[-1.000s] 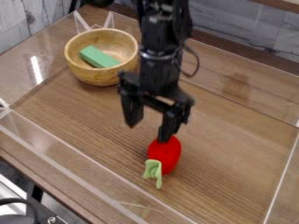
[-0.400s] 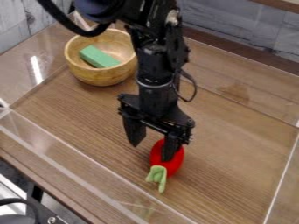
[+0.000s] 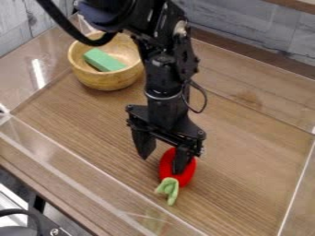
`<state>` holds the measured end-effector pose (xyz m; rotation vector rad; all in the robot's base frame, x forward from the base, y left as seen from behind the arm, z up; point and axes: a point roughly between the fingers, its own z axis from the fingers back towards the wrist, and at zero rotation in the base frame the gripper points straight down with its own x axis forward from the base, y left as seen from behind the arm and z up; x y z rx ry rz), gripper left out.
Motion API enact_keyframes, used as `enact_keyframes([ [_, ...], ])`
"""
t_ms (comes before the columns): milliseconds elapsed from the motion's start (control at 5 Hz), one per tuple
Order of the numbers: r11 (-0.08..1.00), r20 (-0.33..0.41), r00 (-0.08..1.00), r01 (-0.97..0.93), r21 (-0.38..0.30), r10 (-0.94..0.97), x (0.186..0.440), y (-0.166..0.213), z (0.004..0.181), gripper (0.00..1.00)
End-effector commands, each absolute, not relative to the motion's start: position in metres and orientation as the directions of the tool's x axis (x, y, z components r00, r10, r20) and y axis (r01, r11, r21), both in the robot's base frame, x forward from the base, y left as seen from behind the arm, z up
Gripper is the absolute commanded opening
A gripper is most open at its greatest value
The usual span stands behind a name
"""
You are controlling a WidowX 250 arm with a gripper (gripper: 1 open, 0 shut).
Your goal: Move the red fruit to the left side of the table
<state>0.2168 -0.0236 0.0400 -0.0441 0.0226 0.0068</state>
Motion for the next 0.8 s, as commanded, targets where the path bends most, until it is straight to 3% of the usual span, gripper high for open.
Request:
enact_keyframes([
  [0, 0.999, -0.006, 1.000, -0.004, -0.043, 0.003, 0.2209, -0.0226, 0.0405, 1.00],
  [600, 0.999, 0.011, 1.000, -0.006, -0.052, 0.006, 0.2277, -0.0177, 0.0377, 1.00],
])
